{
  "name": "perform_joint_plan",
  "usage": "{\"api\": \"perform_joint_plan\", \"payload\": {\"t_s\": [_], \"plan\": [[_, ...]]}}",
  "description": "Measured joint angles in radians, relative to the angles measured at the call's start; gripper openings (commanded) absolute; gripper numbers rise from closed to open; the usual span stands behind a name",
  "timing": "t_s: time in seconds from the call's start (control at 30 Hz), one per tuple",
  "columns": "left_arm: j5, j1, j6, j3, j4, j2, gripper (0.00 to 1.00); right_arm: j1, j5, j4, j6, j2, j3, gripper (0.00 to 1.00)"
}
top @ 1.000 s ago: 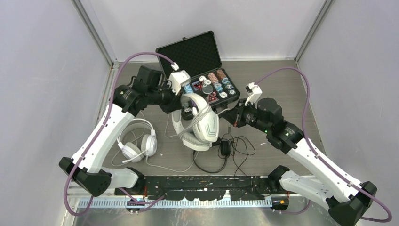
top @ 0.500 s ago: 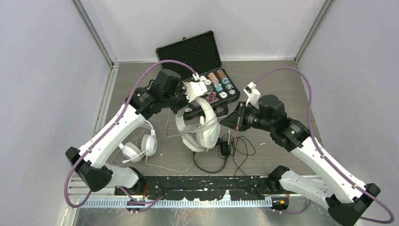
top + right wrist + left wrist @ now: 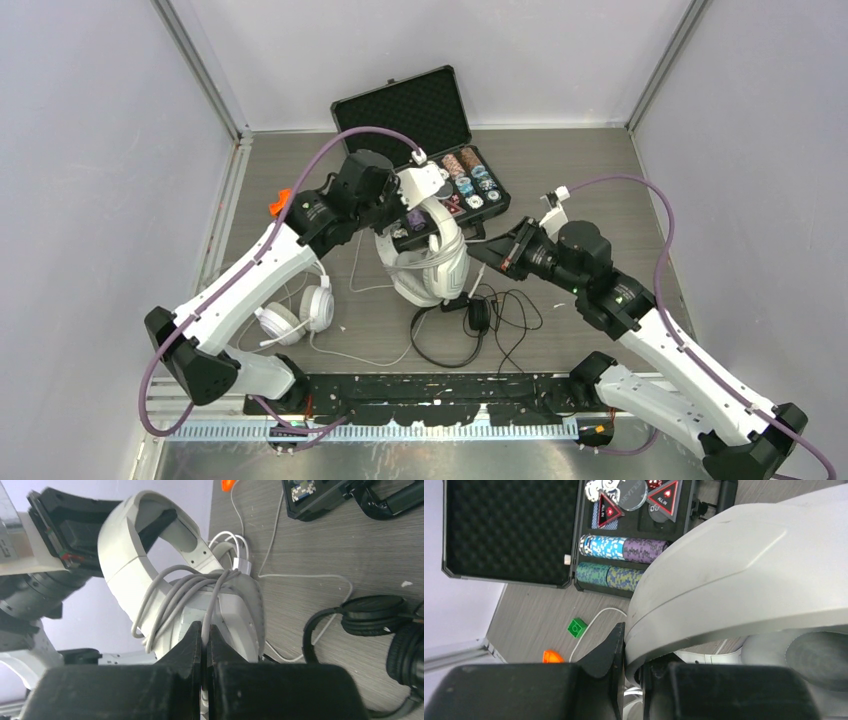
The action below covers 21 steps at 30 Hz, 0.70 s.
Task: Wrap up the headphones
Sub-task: Wrap the headphones cable around the headphones.
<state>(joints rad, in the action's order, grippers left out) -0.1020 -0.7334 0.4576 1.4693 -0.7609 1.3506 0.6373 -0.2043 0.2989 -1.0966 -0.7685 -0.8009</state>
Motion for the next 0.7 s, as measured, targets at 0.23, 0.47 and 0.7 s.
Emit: {"api": "perform_joint_plan", "payload": {"t_s": [0.23,0.47,0.7], "plan": [[-0.083,-0.028,-0.12,0.009,0.008,0.05,0.0,0.0,0.151,-0.077,-0.049,-0.019,0.02,0.0],[-0.132,-0.08,-0.273,0.157,-0.023,0.255,0.0,-0.009,0.415,0.006,0.051,-0.035,-0.001,0.0],[-0.17,-0.115,-0.391,0.267,-0.112,0.404,0.0,-0.025,0.451,0.122,0.093,-0.048,-0.021,0.14]]}}
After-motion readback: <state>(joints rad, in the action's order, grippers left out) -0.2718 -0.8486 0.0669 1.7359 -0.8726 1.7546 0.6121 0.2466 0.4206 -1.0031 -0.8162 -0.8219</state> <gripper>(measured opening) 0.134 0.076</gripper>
